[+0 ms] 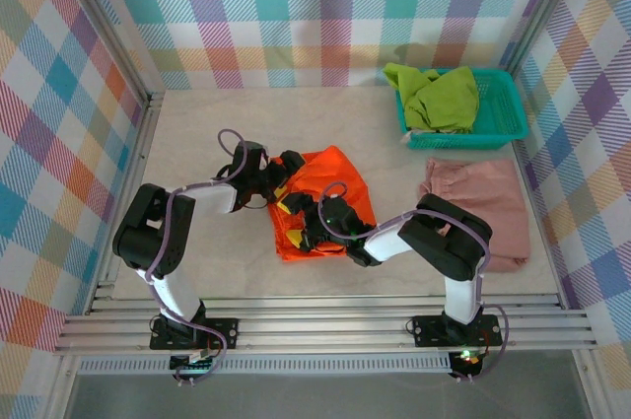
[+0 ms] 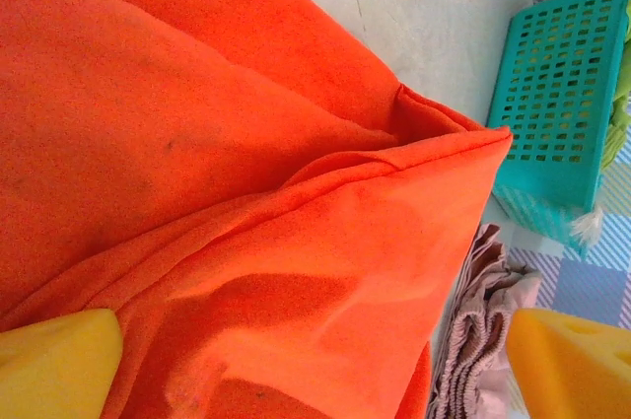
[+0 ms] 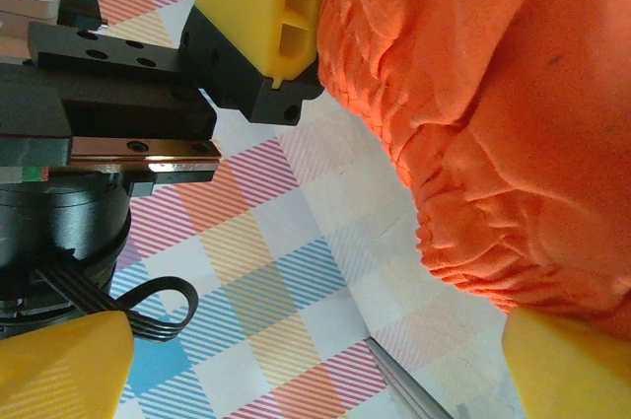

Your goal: Fold and stack the shorts

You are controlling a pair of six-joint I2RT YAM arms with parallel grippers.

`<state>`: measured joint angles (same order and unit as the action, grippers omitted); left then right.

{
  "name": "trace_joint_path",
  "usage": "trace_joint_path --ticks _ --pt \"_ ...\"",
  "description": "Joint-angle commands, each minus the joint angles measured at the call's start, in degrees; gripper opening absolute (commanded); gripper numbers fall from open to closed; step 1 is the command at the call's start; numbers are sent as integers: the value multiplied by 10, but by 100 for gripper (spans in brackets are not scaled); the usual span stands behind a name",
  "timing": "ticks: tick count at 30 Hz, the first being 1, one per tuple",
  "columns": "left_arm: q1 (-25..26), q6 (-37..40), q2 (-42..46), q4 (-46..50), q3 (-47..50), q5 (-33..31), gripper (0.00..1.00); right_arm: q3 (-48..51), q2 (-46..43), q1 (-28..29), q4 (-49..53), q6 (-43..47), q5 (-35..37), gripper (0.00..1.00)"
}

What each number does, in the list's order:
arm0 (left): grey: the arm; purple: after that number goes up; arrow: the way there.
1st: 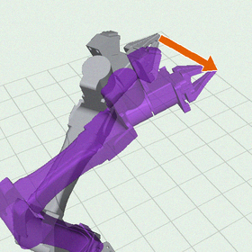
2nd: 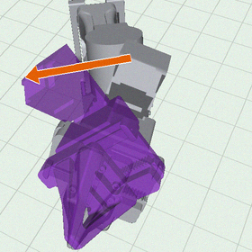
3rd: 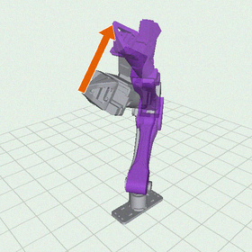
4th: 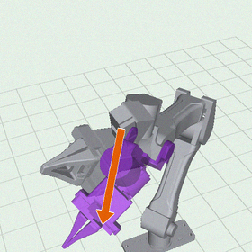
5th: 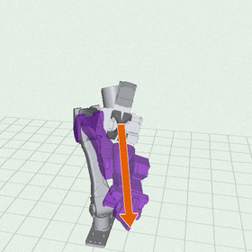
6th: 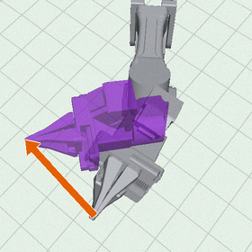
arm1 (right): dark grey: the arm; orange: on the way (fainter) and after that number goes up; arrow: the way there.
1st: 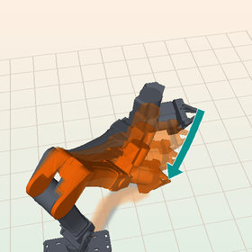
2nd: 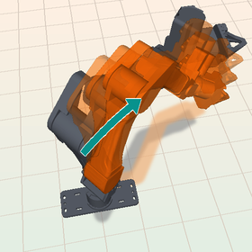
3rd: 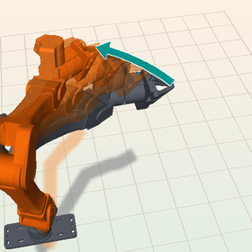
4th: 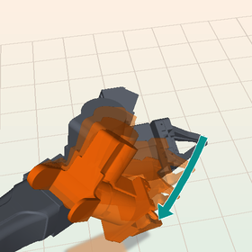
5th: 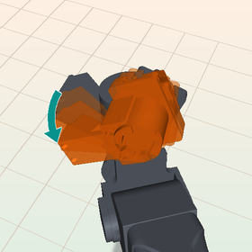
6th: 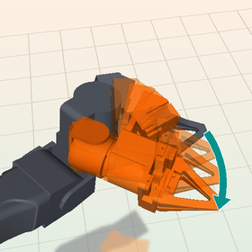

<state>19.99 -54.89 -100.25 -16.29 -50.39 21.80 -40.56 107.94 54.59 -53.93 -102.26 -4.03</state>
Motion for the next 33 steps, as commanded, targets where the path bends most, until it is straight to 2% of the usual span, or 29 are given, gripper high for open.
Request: trace_joint_path --ticks 1,6,9,14,17,22,25,27,30,33 --pt "-20 52 -17 41 2 -49 100 18 1 11 69 8 -5 97" --pt "-21 75 15 69 -24 -46 100 3 -48 2 86 65 -20 98" --pt "-21 100 69 119 -50 -51 100 -10 -128 -16 169 142 -35 98" --pt "-20 113 155 185 -76 -26 100 -85 -285 -41 480 397 -7 99" --pt "-11 90 200 192 -51 -12 100 -138 -326 -82 647 552 -15 99" --pt "46 42 240 164 10 -11 100 -183 -322 -222 823 706 -111 100" --pt "86 22 239 144 47 -32 100 -212 -291 -275 892 782 -121 99" --pt "107 10 226 123 71 -42 100 -217 -276 -301 906 811 -118 99" --pt "129 -3 197 88 103 -43 100 -222 -250 -340 903 843 -170 99" --pt "134 13 179 96 123 -52 100 -241 -217 -353 916 884 -203 99"
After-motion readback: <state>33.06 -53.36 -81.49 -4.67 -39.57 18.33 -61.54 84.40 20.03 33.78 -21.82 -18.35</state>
